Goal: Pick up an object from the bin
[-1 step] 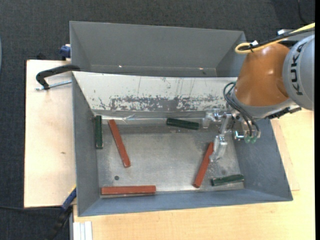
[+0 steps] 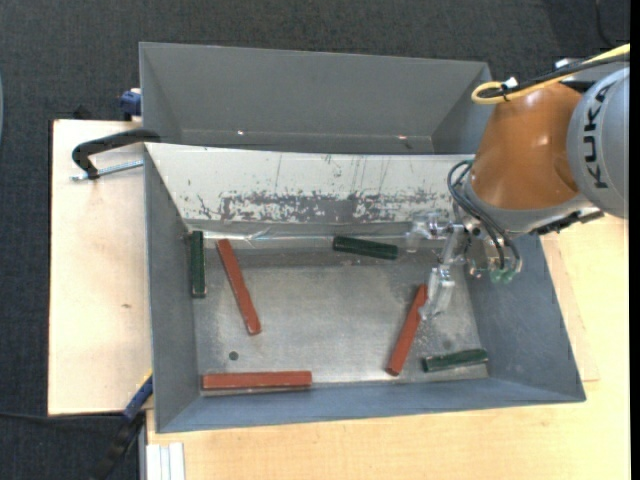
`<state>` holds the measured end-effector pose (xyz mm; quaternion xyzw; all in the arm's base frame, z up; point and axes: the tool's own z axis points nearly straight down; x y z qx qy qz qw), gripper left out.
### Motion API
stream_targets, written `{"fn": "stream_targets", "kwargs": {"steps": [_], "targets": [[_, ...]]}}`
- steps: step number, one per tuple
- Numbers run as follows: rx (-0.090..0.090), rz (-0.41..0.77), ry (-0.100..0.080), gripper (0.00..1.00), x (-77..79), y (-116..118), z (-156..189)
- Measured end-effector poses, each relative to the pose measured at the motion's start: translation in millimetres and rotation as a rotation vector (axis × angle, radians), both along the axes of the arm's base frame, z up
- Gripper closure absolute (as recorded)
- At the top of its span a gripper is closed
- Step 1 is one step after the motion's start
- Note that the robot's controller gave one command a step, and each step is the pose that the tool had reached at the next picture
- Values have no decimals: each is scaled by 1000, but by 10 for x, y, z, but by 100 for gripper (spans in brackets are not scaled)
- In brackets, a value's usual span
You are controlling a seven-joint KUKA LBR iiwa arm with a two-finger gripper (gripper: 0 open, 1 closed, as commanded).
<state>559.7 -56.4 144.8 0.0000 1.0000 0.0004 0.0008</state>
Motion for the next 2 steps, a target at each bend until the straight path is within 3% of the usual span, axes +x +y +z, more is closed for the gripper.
{"fn": "stream_targets", "kwargs": {"steps": [1, 2], "targets": [[-2, 253, -7, 0, -246, 156, -391], [1, 442, 4, 0, -430, 230, -606]]}}
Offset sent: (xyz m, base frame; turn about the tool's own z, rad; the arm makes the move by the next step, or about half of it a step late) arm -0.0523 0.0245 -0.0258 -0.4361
